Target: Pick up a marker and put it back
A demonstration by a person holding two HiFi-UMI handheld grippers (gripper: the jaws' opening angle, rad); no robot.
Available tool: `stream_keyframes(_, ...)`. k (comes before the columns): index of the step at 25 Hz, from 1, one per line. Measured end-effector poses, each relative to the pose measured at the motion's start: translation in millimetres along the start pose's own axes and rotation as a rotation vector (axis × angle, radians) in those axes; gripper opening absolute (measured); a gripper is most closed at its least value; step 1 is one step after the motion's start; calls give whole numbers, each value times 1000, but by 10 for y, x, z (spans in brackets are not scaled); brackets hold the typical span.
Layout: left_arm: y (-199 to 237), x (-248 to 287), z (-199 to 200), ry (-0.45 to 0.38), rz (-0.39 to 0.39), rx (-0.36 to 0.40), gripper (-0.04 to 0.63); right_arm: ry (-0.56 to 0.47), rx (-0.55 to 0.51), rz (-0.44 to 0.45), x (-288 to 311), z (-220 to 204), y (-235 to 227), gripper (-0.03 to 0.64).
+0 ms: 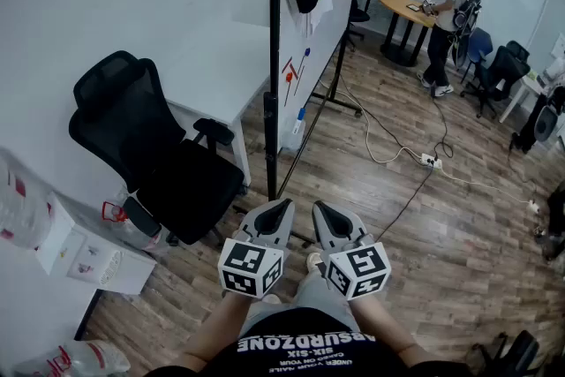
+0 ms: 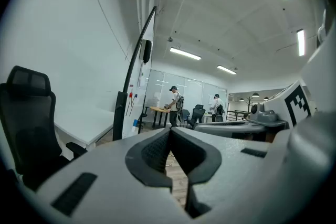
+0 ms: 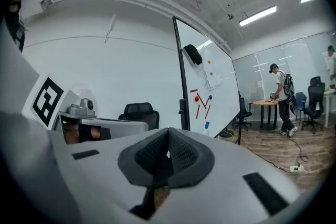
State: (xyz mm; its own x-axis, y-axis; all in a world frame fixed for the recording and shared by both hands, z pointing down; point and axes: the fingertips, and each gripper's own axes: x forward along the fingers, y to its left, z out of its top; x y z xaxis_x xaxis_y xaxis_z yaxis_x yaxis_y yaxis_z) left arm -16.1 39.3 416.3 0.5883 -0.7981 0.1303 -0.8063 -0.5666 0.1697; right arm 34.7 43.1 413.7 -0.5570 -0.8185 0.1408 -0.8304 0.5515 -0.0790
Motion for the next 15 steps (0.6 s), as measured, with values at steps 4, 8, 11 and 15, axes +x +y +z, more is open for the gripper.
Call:
stream_keyframes(4,-25,-45,13,-3,3,1,8,5,9,-4,-79,-29,34,-2)
stream_keyframes(8,-73,-31,34,-12,-5,4,7,3,12,-7,-127,-31,64,-3)
stream_keyframes(11,-125,-1,-5,-4,-21,1,7,-3,18,-20,-160,-44,38,-3)
stream_keyframes(15,-118,62,-26,2,-23,-2,8,-11,15,-34,-148,-24,-48,-2)
